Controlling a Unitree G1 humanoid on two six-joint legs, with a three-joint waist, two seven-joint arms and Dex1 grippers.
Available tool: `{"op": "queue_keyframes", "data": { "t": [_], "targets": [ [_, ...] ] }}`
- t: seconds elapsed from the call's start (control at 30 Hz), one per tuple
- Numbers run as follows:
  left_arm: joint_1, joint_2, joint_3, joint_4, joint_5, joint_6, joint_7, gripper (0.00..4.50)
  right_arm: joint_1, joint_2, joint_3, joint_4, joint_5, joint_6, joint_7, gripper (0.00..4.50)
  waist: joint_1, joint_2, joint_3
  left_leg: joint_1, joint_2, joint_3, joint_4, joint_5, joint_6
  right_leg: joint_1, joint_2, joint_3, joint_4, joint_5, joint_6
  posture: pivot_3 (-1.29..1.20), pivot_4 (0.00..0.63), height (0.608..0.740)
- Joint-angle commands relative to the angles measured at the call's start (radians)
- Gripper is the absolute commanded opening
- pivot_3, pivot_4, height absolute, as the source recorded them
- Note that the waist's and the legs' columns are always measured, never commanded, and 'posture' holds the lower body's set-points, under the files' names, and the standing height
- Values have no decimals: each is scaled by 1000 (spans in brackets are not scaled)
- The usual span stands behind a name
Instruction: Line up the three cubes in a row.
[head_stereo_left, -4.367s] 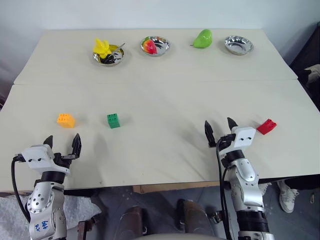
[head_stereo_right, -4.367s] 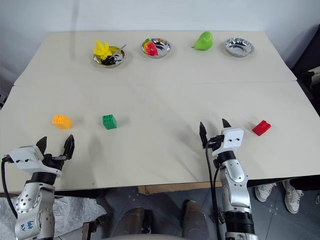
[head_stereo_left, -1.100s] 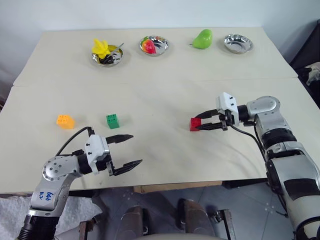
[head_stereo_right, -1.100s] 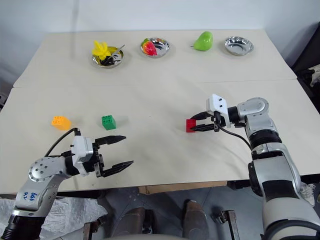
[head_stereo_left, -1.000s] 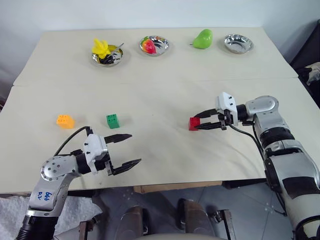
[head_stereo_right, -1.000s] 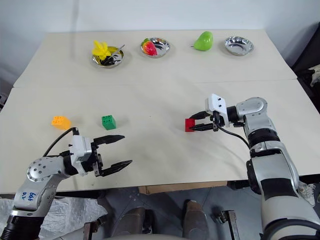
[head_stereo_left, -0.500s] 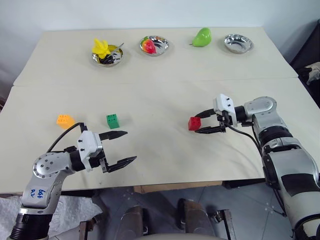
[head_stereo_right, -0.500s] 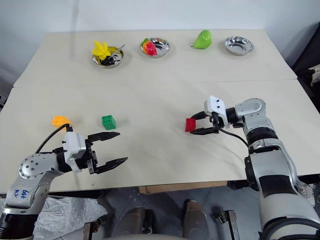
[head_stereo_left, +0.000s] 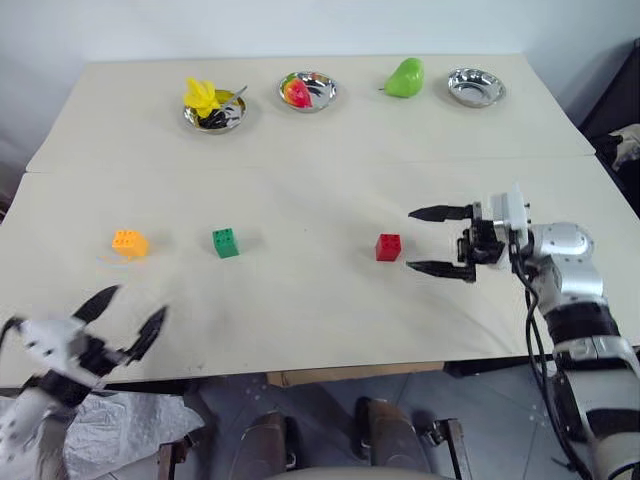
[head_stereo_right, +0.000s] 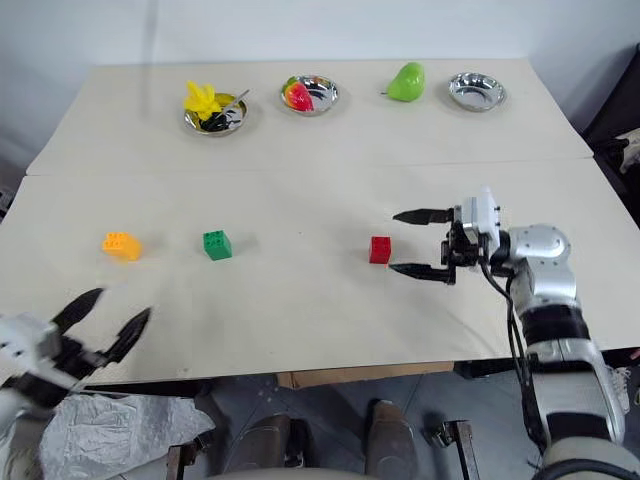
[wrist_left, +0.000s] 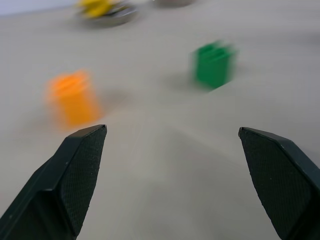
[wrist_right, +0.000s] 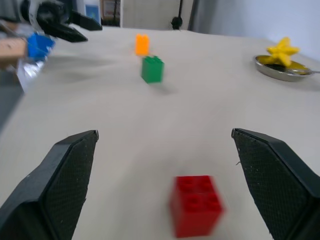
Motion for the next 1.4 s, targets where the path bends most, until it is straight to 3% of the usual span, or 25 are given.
{"op": "queue_keyframes", "data": {
  "t": [0.03,0.2,0.4,0.53,0.83,1.2,1.4],
  "targets": [
    [27,-77,138,63,-64,-34,128,4500,160,57,-44,-265,67,100,-126,4473,3,-3,-2,0,1,-1,0,-1,-1,0,0,0,0,0,0,0,150,740],
    [-13,-70,126,93,-82,-20,133,4500,253,86,-78,-344,20,65,-165,4473,19,-5,-2,0,0,0,1,-2,-1,-1,-1,1,0,1,-1,0,150,740],
    [-171,20,54,95,-82,71,150,4500,279,36,-120,-324,-15,28,-118,4473,27,-7,-3,0,0,0,0,-2,-1,-1,0,0,0,2,-2,0,150,740],
    [-246,58,-129,-25,-45,162,126,4500,281,20,-139,-333,-21,44,-115,4473,19,-7,-3,0,0,2,0,-2,0,-1,0,0,0,2,-2,0,150,740],
    [-316,-63,-402,-185,93,356,373,4500,343,10,-165,-409,-16,74,-141,4473,24,-7,-3,1,0,3,1,-2,0,0,2,0,0,2,-2,0,150,740],
    [-543,-185,-525,22,188,381,463,4500,419,6,-175,-531,-3,149,-190,4473,40,-7,-4,1,-2,2,2,-1,0,0,3,0,0,2,-2,0,150,740],
    [-596,-227,-575,63,283,394,544,4500,426,8,-180,-545,-5,160,-199,4473,47,-7,-3,1,-3,3,2,-1,0,0,3,0,0,2,-2,0,150,740]
  ]
}}
